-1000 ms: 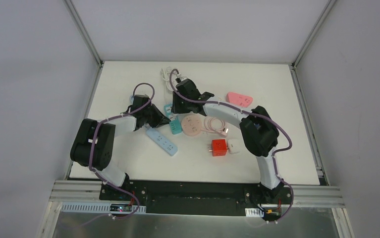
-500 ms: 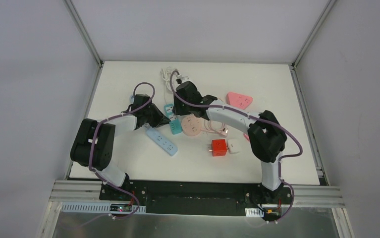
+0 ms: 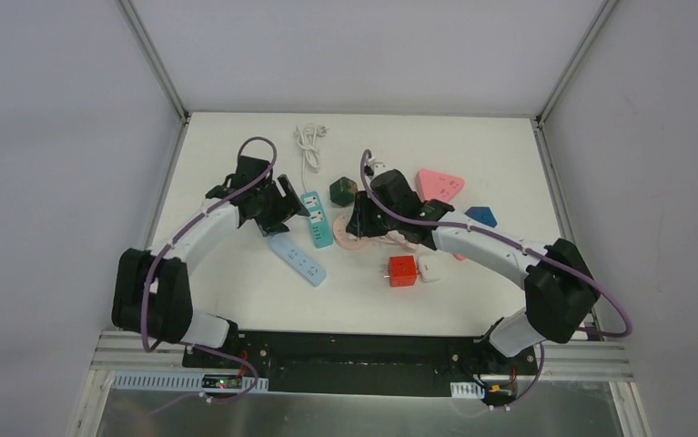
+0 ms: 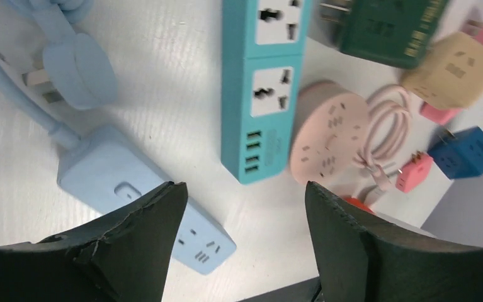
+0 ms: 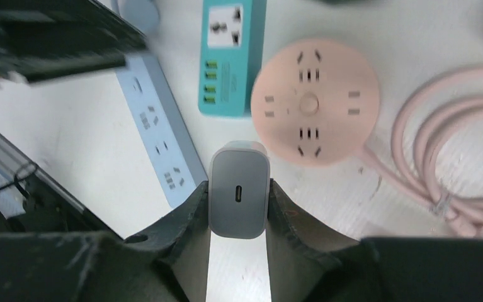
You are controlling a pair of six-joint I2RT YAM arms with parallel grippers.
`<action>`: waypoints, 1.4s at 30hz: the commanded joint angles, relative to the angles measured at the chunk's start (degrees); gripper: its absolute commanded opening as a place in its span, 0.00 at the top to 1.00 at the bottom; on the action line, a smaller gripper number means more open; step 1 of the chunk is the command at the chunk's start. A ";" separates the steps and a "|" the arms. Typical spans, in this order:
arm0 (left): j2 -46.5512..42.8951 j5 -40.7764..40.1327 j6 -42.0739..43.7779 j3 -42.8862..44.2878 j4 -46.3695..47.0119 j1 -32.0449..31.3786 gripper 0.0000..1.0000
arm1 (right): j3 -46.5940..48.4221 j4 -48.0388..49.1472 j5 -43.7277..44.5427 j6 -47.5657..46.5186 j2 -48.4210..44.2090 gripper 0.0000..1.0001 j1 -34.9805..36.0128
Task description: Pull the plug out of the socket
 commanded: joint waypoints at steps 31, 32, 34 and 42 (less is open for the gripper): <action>-45.48 -21.20 18.10 5.94 -29.57 -0.29 0.02 | -14.22 -1.31 10.82 6.39 -18.15 0.21 1.86; -46.15 -22.00 18.14 6.61 -30.17 -0.29 0.02 | -13.54 -3.36 14.12 5.96 -20.30 0.21 1.87; -47.84 -23.79 18.65 7.76 -31.31 -0.29 0.02 | -12.66 -6.83 21.69 5.40 -25.72 0.21 1.83; -54.75 -31.59 26.67 15.89 -37.05 -0.31 0.01 | -3.55 -29.05 50.28 -1.66 -46.58 0.14 1.71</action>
